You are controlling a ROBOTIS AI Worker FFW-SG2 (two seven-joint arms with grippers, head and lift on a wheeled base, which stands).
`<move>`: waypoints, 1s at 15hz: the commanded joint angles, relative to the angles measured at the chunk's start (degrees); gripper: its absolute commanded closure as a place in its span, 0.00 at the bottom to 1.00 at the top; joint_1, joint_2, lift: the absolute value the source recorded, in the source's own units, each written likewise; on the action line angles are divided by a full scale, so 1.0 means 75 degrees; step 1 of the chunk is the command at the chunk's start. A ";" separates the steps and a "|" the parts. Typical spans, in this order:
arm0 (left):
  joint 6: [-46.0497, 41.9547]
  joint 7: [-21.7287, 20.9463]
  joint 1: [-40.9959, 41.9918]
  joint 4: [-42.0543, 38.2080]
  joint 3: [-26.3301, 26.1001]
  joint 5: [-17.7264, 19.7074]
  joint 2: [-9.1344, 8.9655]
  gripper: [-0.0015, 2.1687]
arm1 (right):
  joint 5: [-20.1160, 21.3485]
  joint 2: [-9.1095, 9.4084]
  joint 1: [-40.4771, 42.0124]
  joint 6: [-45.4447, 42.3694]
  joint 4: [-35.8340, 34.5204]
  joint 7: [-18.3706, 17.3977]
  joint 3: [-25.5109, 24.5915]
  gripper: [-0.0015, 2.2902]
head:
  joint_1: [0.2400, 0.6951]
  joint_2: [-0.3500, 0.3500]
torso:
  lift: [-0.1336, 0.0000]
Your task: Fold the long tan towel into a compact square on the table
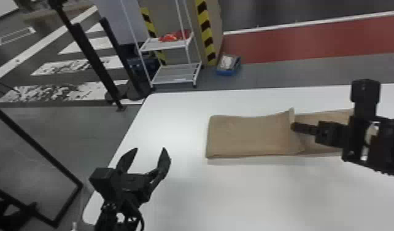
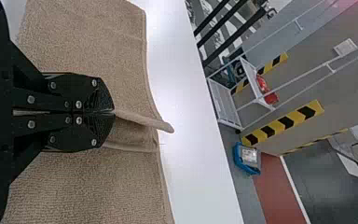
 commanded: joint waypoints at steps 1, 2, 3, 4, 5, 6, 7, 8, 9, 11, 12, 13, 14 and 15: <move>0.0000 0.0000 0.0000 0.0000 -0.0013 0.0002 0.0028 0.07 | 0.0060 0.0007 0.0008 0.0198 -0.0045 -0.0047 -0.0012 0.98 | 1.00 1.00 | 0.08; 0.0000 -0.0012 0.0000 0.0012 -0.0024 0.0002 0.0028 0.07 | 0.0096 0.0007 -0.0027 0.0198 0.0072 -0.0082 -0.0024 0.98 | 1.00 1.00 | 0.08; 0.0000 -0.0012 0.0000 0.0012 -0.0024 0.0002 0.0028 0.07 | 0.0142 0.0007 -0.0039 0.0175 0.0189 -0.0106 -0.0012 0.93 | 1.00 1.00 | 0.08; 0.0000 -0.0012 0.0000 0.0012 -0.0036 0.0002 0.0028 0.07 | 0.0166 0.0007 -0.0039 0.0152 0.0248 -0.0141 -0.0024 0.76 | 1.00 0.99 | 0.08; 0.0000 -0.0012 0.0000 0.0024 -0.0036 0.0002 0.0040 0.07 | 0.0178 0.0007 -0.0039 0.0152 0.0248 -0.0141 -0.0036 0.59 | 1.00 0.99 | 0.08; 0.0000 -0.0012 0.0000 0.0035 -0.0036 0.0002 0.0052 0.07 | 0.0213 0.0007 -0.0039 0.0175 0.0248 -0.0153 -0.0059 0.46 | 1.00 0.99 | 0.08; 0.0000 -0.0012 0.0000 0.0047 -0.0036 0.0002 0.0063 0.07 | 0.0248 0.0007 -0.0039 0.0198 0.0248 -0.0153 -0.0083 0.37 | 1.00 0.99 | 0.08; 0.0000 -0.0012 0.0000 0.0059 -0.0036 0.0002 0.0063 0.07 | 0.0283 0.0007 -0.0050 0.0269 0.0248 -0.0153 -0.0094 0.28 | 1.00 0.98 | 0.08; 0.0000 -0.0012 0.0000 0.0059 -0.0036 0.0002 0.0063 0.07 | 0.0318 0.0007 -0.0062 0.0292 0.0248 -0.0164 -0.0094 0.22 | 1.00 0.98 | 0.08; -0.0023 -0.0012 -0.0012 0.0059 -0.0048 0.0002 0.0063 0.07 | 0.0435 0.0007 -0.0121 0.0292 0.0283 -0.0164 -0.0094 0.19 | 1.00 0.98 | 0.08; -0.0023 -0.0012 -0.0012 0.0059 -0.0048 0.0002 0.0063 0.07 | 0.0471 0.0007 -0.0191 0.0292 0.0435 -0.0164 -0.0083 0.19 | 1.00 0.98 | 0.08; -0.0023 -0.0012 -0.0012 0.0070 -0.0048 0.0002 0.0063 0.07 | 0.0506 0.0007 -0.0226 0.0292 0.0552 -0.0164 -0.0048 0.19 | 1.00 0.97 | 0.08; -0.0023 -0.0012 -0.0012 0.0070 -0.0048 0.0002 0.0063 0.07 | 0.0529 0.0007 -0.0261 0.0245 0.0658 -0.0153 -0.0012 0.19 | 1.00 0.97 | 0.08; -0.0023 -0.0012 0.0000 0.0070 -0.0048 0.0002 0.0075 0.07 | 0.0529 0.0007 -0.0297 0.0198 0.0740 -0.0141 -0.0001 0.22 | 1.00 0.97 | 0.08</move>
